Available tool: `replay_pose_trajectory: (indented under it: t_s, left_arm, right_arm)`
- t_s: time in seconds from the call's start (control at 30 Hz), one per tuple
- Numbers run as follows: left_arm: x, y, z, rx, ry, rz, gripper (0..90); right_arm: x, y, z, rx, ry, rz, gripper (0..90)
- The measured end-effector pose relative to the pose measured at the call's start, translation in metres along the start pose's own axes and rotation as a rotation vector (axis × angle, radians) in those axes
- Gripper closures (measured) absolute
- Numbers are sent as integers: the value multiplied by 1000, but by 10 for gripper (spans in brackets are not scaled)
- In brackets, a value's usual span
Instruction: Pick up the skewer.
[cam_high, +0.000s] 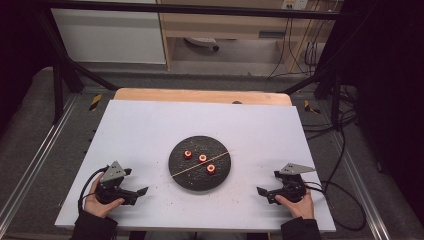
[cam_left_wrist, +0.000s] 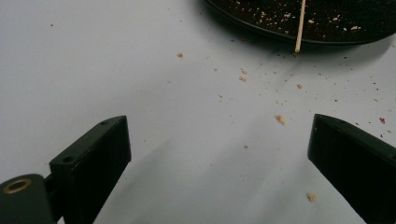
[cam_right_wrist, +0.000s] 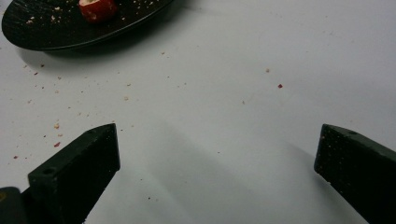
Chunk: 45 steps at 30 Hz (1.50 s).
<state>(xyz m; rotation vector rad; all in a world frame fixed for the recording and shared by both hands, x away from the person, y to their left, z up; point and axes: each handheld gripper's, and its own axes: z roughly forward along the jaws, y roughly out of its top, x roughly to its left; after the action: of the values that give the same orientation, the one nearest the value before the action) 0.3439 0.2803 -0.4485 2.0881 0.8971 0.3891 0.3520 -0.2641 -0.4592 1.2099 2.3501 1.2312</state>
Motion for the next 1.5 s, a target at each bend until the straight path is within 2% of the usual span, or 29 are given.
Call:
replay_pose_trajectory:
  t_s: [0.97,1.5]
  left_arm:
    - [-15,15,5,5,-16,17,58]
    - [-28,38,15,28,-36,57,58]
  right_arm:
    - [-1,2,-1,-18,14,7,7]
    - [-1,2,-1,-18,13,7,7]
